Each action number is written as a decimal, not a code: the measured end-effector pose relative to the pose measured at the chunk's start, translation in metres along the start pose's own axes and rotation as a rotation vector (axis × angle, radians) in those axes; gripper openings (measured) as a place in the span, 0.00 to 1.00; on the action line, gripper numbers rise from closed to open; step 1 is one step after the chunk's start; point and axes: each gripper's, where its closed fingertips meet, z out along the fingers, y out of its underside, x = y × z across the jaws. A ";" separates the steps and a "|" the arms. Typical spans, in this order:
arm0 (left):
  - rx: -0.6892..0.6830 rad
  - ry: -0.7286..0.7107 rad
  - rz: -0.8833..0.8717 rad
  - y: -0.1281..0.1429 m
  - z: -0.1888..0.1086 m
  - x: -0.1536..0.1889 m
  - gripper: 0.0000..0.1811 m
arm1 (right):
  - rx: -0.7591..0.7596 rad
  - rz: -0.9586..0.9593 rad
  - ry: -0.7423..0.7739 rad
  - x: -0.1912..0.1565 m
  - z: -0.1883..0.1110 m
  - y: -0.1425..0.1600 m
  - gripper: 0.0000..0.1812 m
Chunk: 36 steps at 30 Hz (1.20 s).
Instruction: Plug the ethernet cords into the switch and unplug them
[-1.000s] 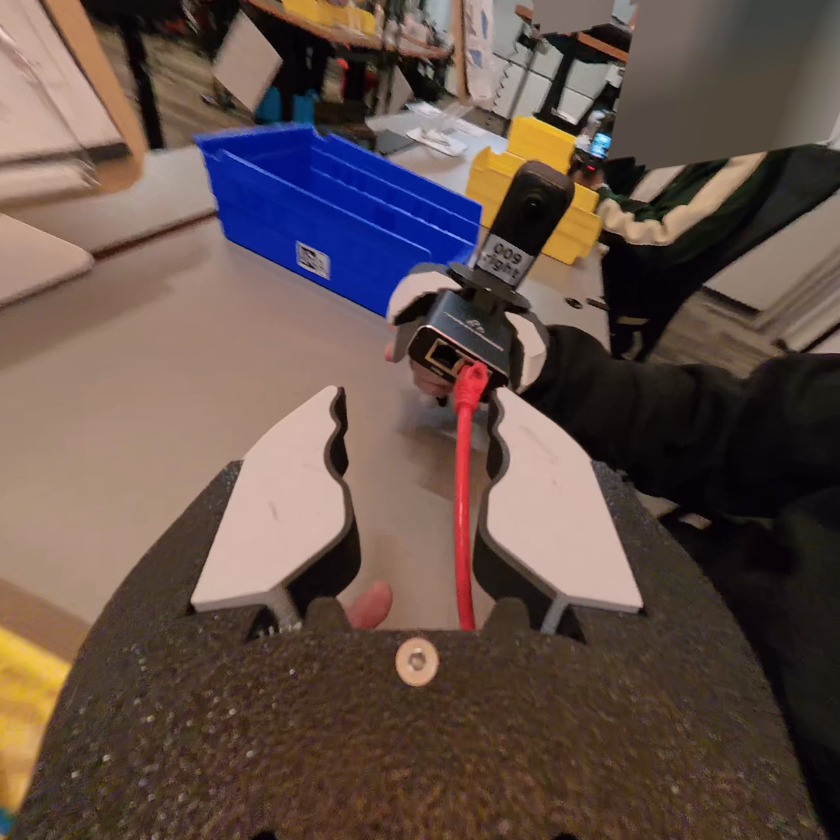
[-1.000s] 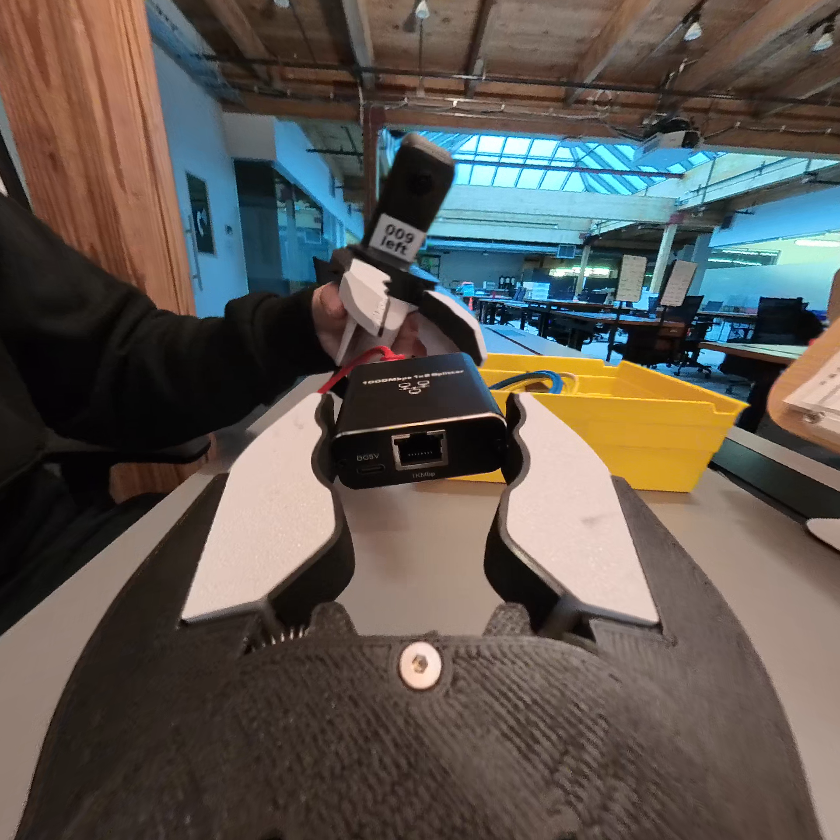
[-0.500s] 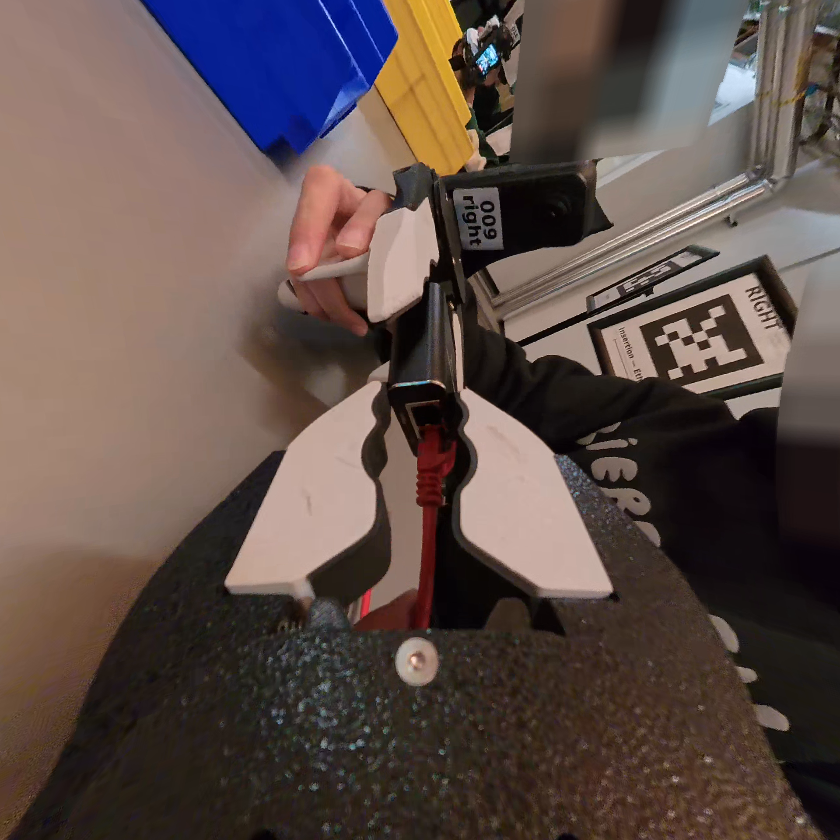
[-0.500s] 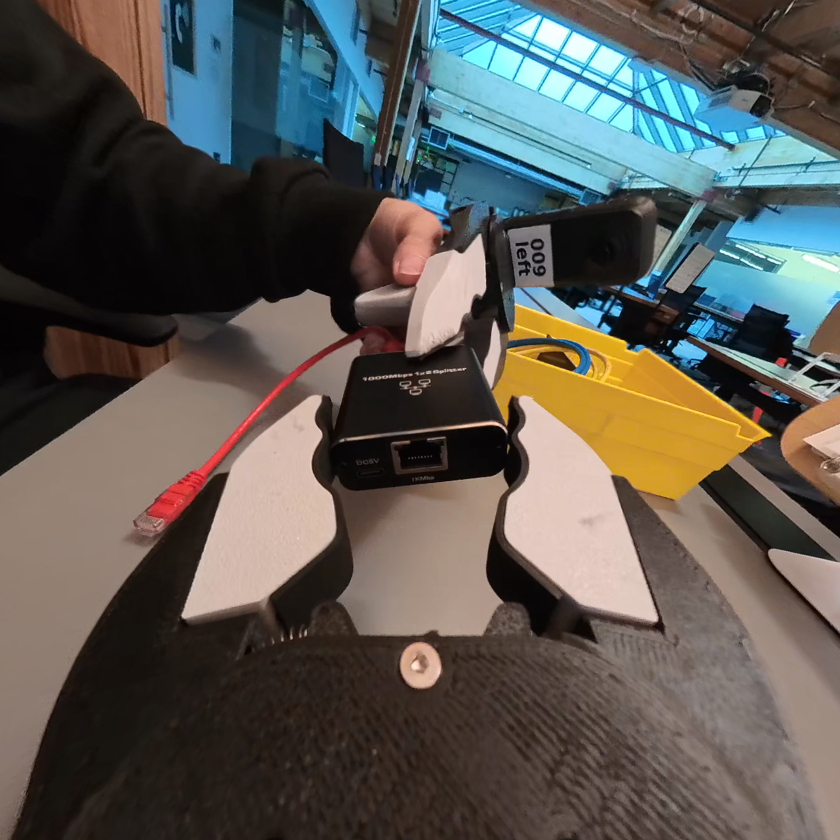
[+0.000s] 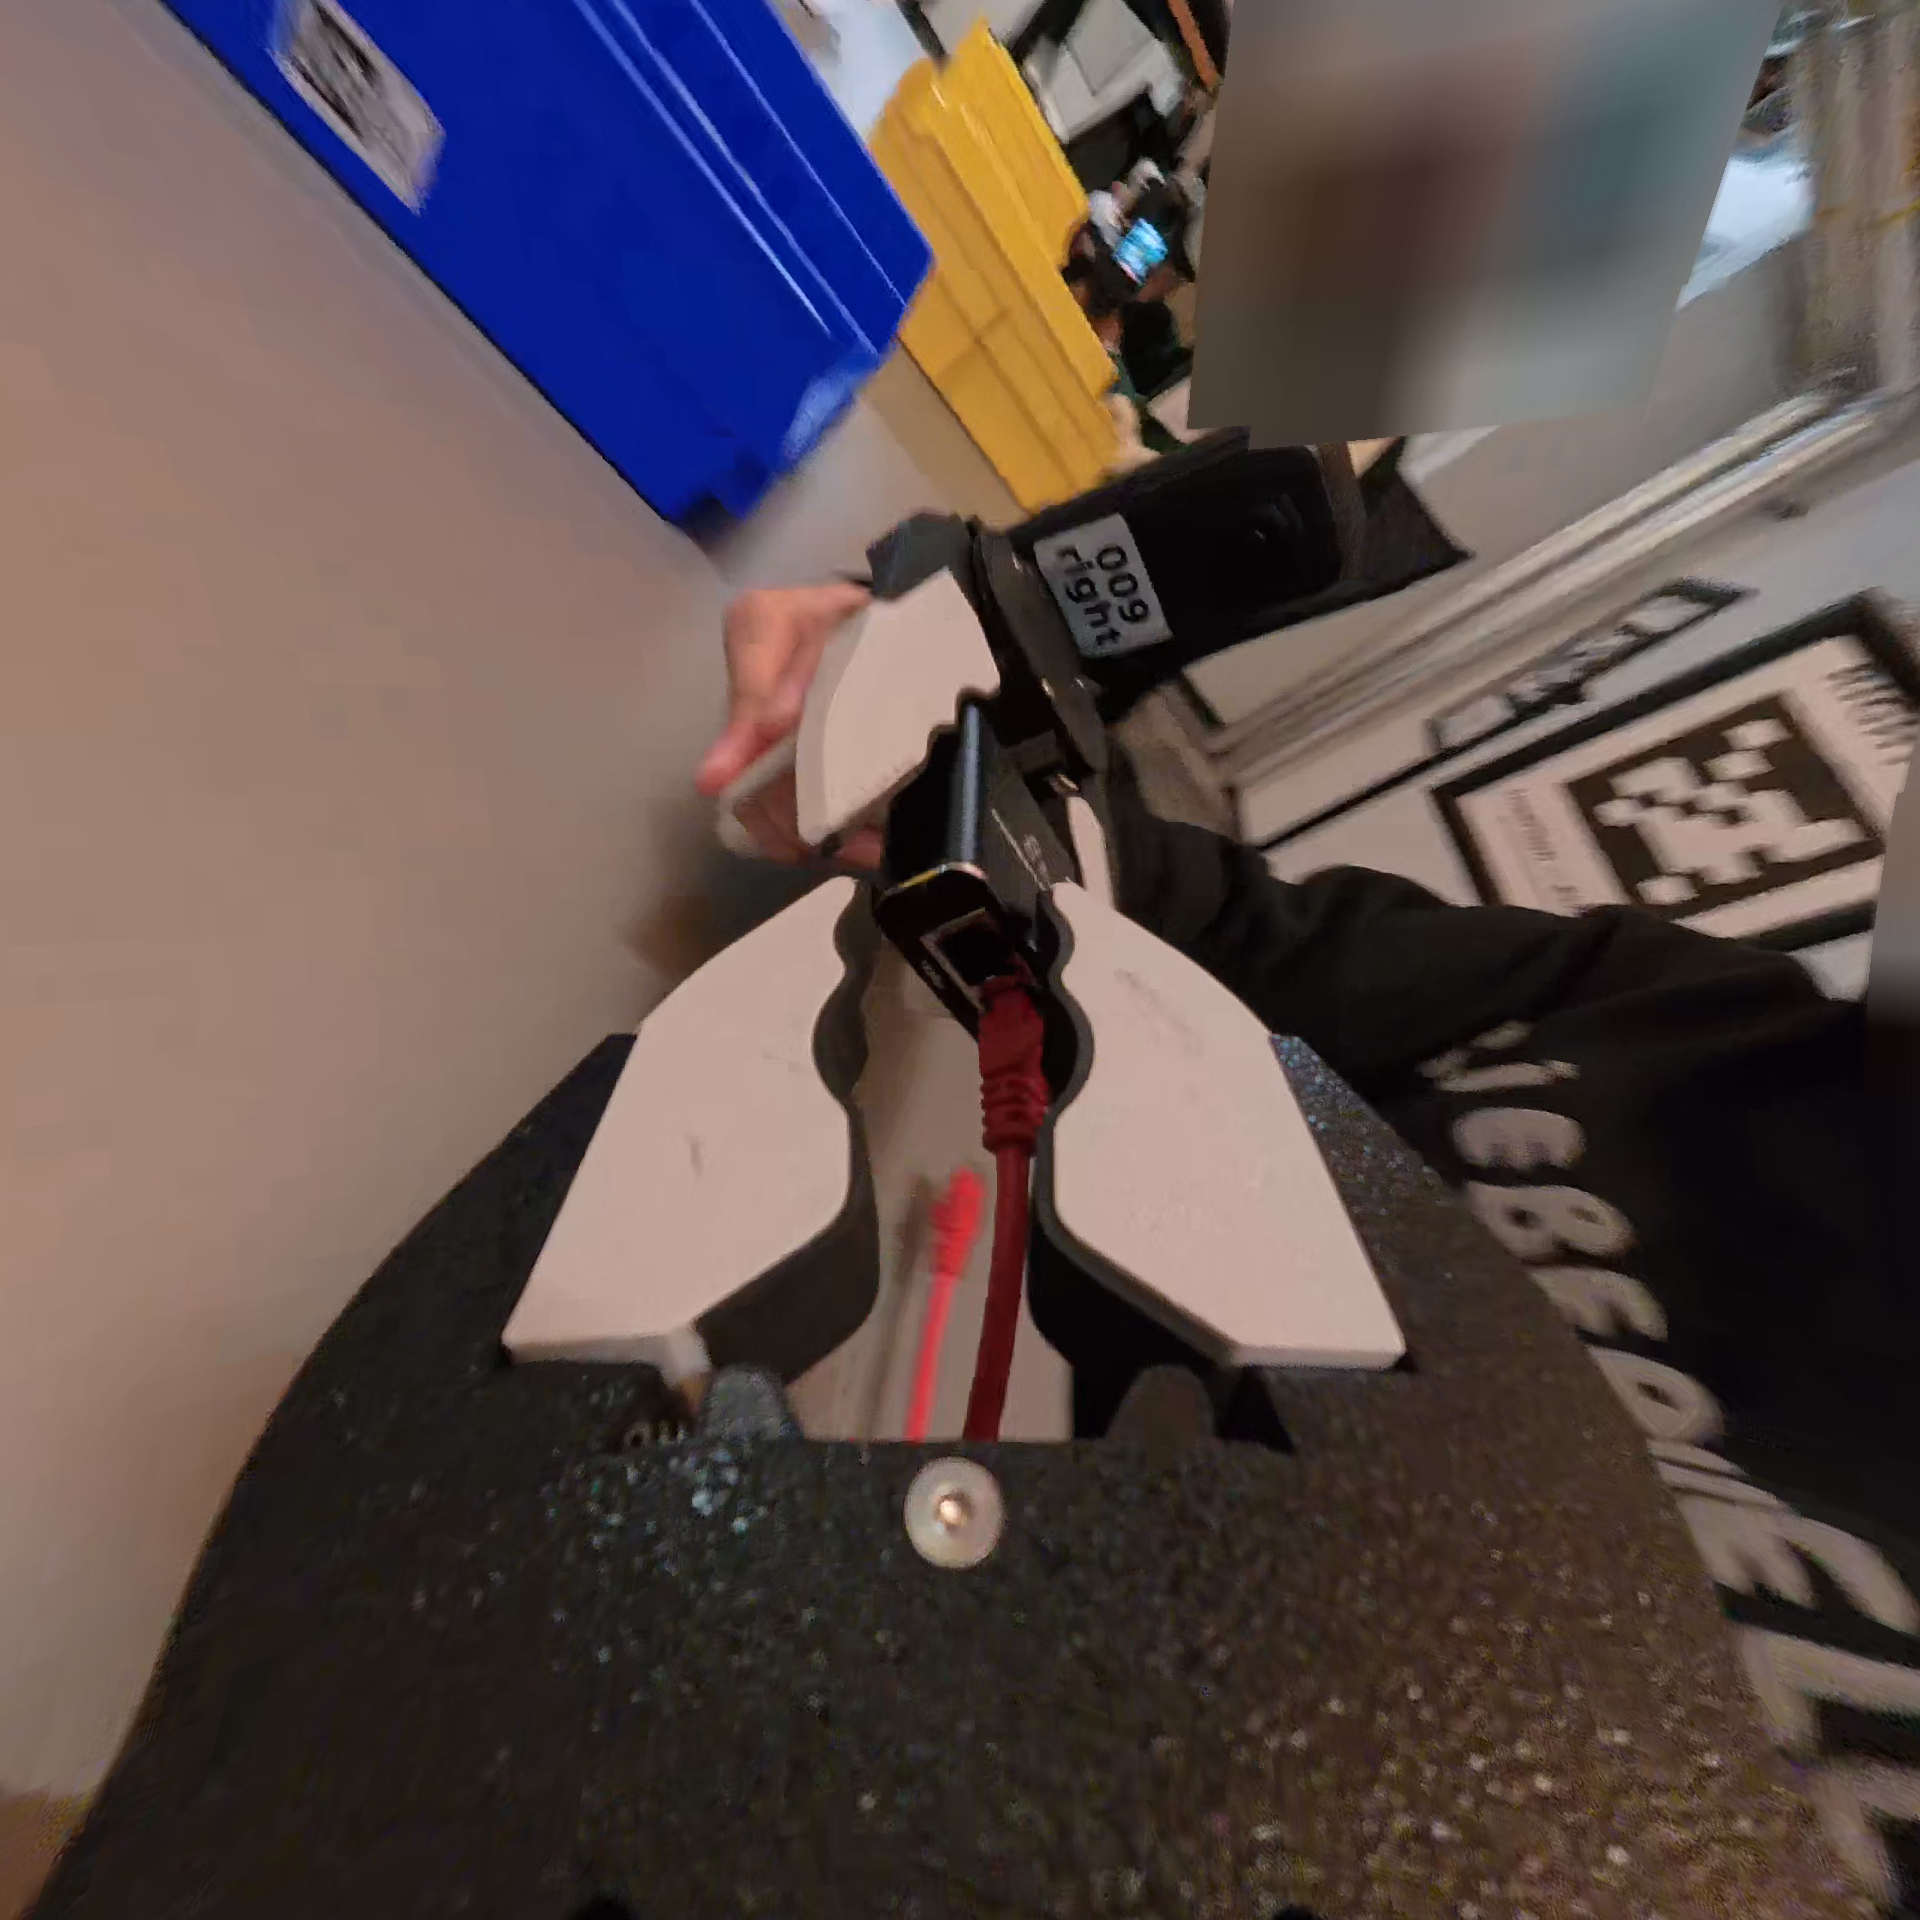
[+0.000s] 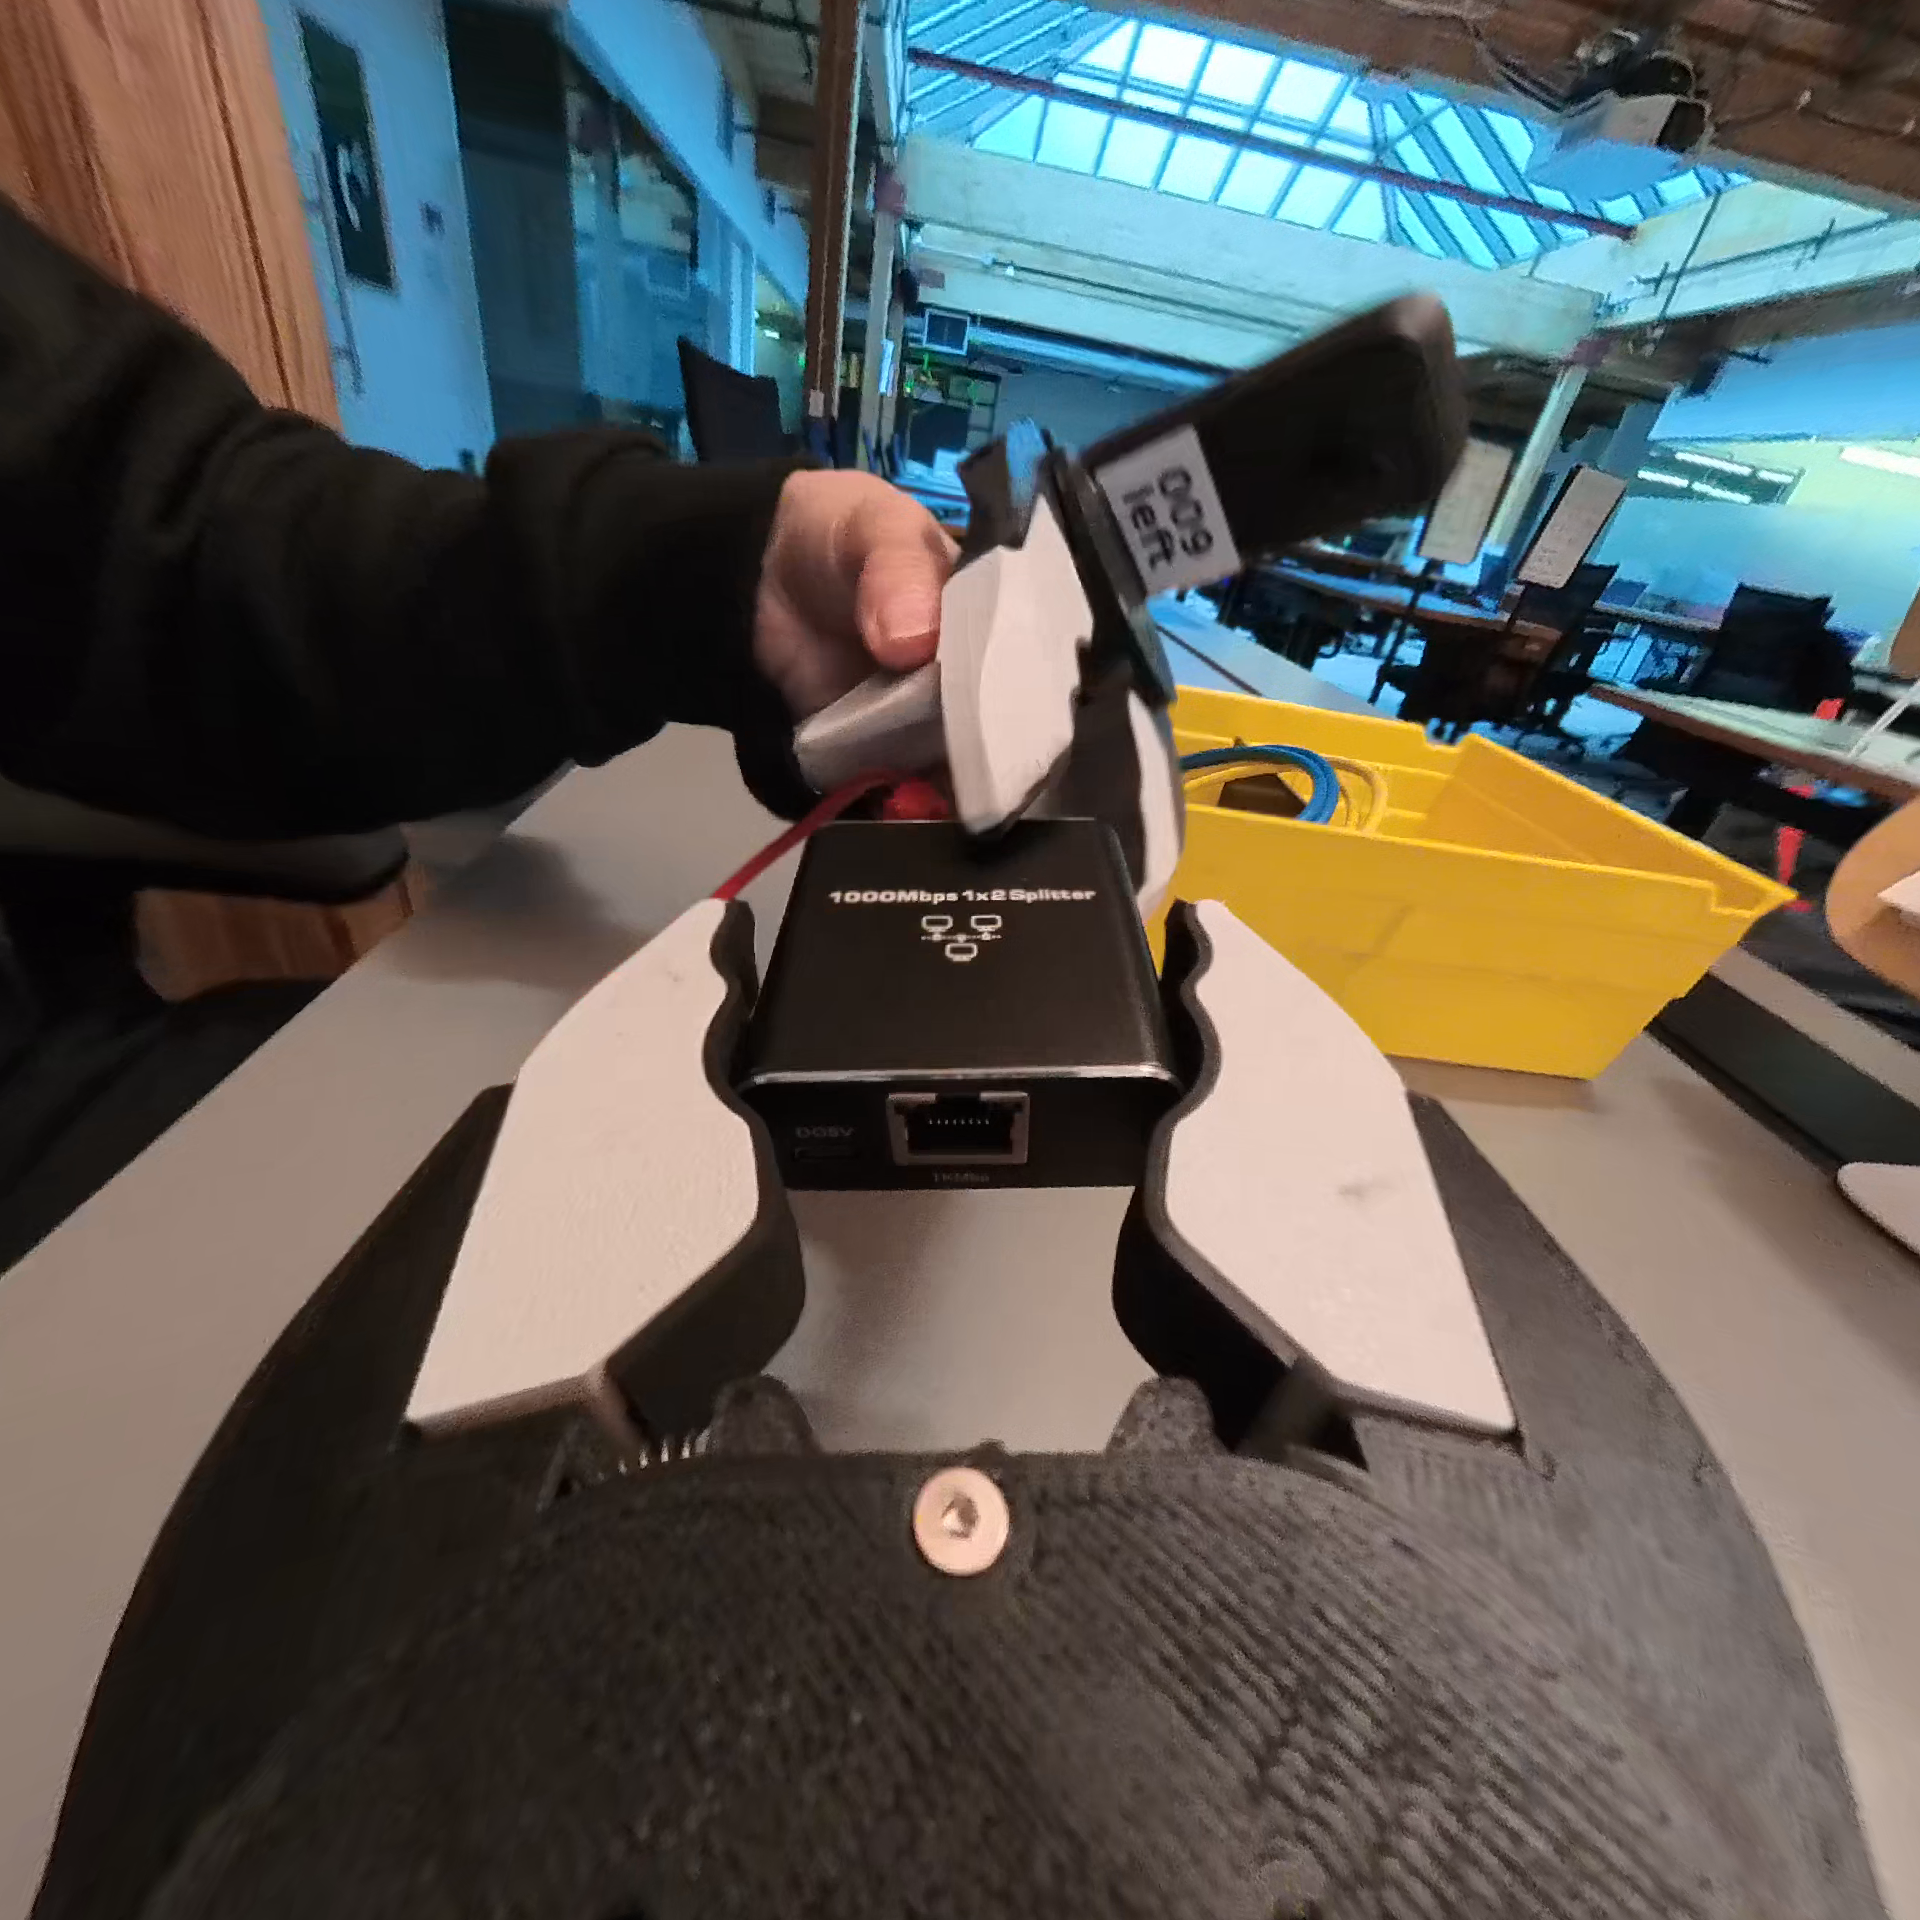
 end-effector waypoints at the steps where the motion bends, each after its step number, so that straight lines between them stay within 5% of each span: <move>1: 0.042 -0.041 0.059 -0.008 -0.005 -0.001 0.17 | -0.003 0.023 -0.002 0.002 -0.001 0.002 0.42; 5: 0.336 -0.177 0.257 -0.057 -0.058 0.016 0.18 | 0.126 0.123 0.022 0.016 -0.019 -0.013 0.42; 8: 0.500 -0.496 0.287 -0.078 -0.127 -0.005 0.18 | 0.212 0.184 0.060 0.034 -0.040 -0.019 0.42; 11: 0.413 -0.922 0.238 -0.060 -0.193 -0.056 0.18 | 0.246 0.212 0.045 0.041 -0.053 -0.017 0.42; 13: 0.262 -1.011 0.166 -0.035 -0.204 -0.082 0.21 | 0.248 0.215 0.041 0.043 -0.056 -0.014 0.42; 17: 0.023 -1.003 0.078 0.008 -0.186 -0.120 0.21 | 0.234 0.219 0.019 0.041 -0.052 -0.010 0.42; 24: -0.054 -1.051 0.038 0.013 -0.172 -0.163 0.14 | 0.242 0.218 0.009 0.040 -0.054 -0.011 0.42; 25: -0.040 -1.013 0.033 0.012 -0.168 -0.163 0.07 | 0.240 0.217 0.008 0.040 -0.053 -0.011 0.42; 36: 0.491 -0.799 0.038 -0.037 -0.220 -0.076 0.03 | 0.254 0.225 -0.005 0.040 -0.055 -0.012 0.42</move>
